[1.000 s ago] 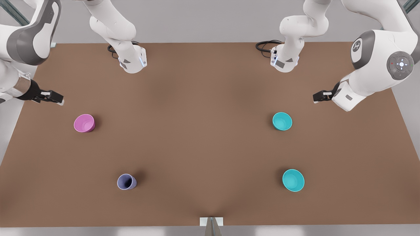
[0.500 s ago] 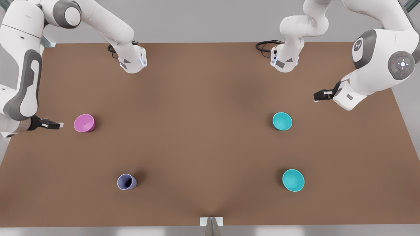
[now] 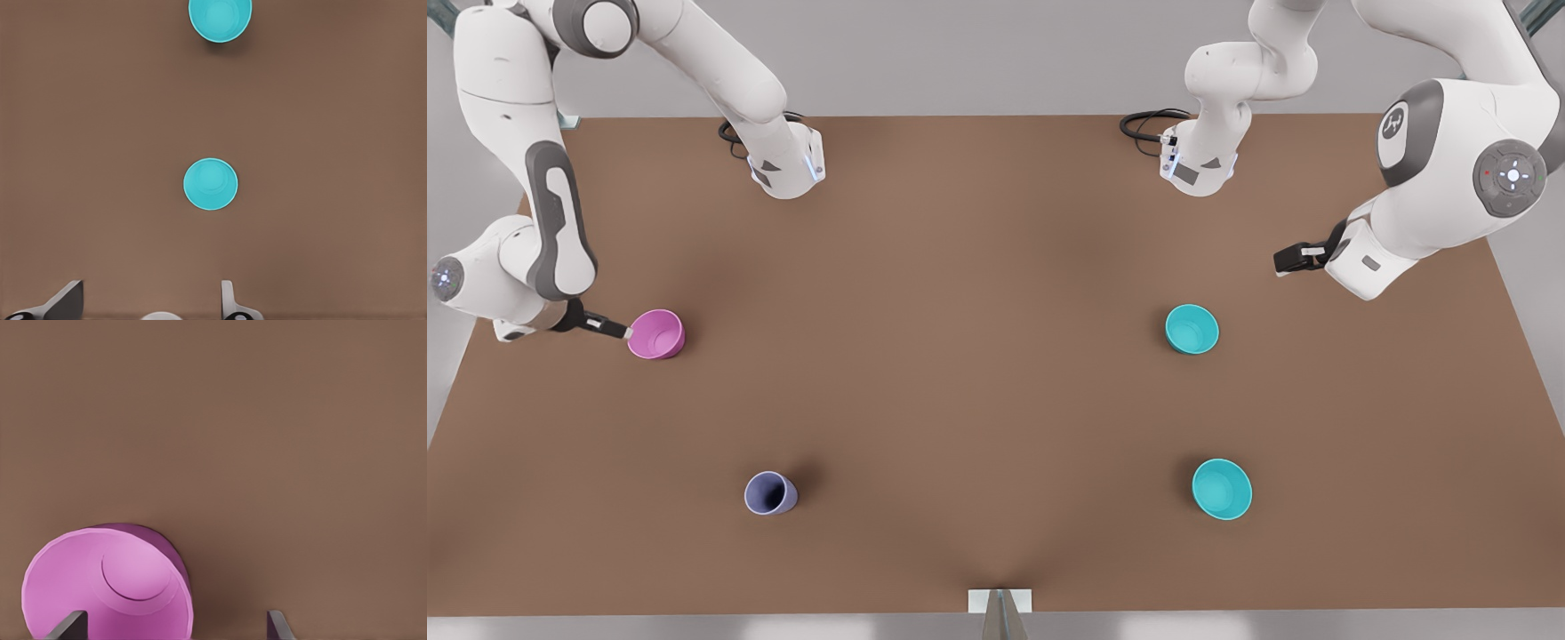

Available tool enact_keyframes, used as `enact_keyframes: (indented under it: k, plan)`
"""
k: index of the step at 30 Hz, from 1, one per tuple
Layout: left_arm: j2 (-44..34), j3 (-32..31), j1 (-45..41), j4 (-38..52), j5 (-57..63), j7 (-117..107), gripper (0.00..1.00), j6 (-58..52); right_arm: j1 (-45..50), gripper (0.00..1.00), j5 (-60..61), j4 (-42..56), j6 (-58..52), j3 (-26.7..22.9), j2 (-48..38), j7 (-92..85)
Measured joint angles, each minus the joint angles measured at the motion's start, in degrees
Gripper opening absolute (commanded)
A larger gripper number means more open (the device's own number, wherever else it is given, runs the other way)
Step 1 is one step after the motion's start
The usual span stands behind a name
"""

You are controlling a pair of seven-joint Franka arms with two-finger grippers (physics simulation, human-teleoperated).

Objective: Stack the blue bowl on the pink bowl

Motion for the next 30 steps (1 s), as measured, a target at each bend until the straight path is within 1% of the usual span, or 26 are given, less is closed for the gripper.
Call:
enact_keyframes:
  k: [6,10,19,20,21,22,23,24,25,26,30]
  plan:
    - [0.11,0.14,0.06,1.21,0.02,-0.31,1.00,-1.15,-0.38,1.00,0.98,-2.88,5.60,-0.06,0.23,-1.57]
    - [0.86,-0.04,0.25,3.54,-0.02,-0.57,1.00,-2.34,-0.31,1.00,1.34,-4.66,7.14,-0.08,1.27,-2.35]
    - [0.73,-0.07,-0.16,3.94,-0.24,-1.21,1.00,-4.74,-0.38,1.00,1.54,-4.66,9.65,-0.03,5.10,-3.58]
    - [0.72,-0.05,-0.19,3.97,-0.24,-1.27,1.00,-4.87,-0.38,0.80,1.59,-4.56,9.81,-0.01,5.09,-3.72]
    - [0.76,-0.04,-0.19,3.99,-0.21,-1.33,1.00,-4.97,-0.38,0.70,1.69,-4.46,9.90,0.00,5.05,-3.91]
    - [0.81,-0.03,-0.18,3.99,-0.18,-1.39,1.00,-5.07,-0.38,0.56,1.85,-4.41,9.96,0.00,5.01,-4.15]
    - [0.88,-0.04,-0.14,3.96,-0.16,-1.44,1.00,-5.14,-0.35,0.46,2.11,-4.38,9.99,0.01,5.00,-4.50]
    - [0.92,-0.07,-0.07,3.95,-0.16,-1.50,1.00,-5.21,-0.25,0.30,2.57,-4.37,9.95,-0.02,5.01,-5.09]
    - [0.95,-0.08,-0.02,3.94,-0.16,-1.55,1.00,-5.28,-0.23,0.23,3.11,-4.36,9.90,0.01,5.04,-5.80]
    - [0.99,-0.09,0.01,3.95,-0.16,-1.60,1.00,-5.33,-0.23,0.21,3.42,-4.36,9.86,0.03,5.04,-6.41]
    - [1.05,-0.10,0.06,3.95,-0.23,-1.77,1.00,-5.49,-0.29,0.21,2.78,-3.97,9.66,0.99,4.33,-7.09]
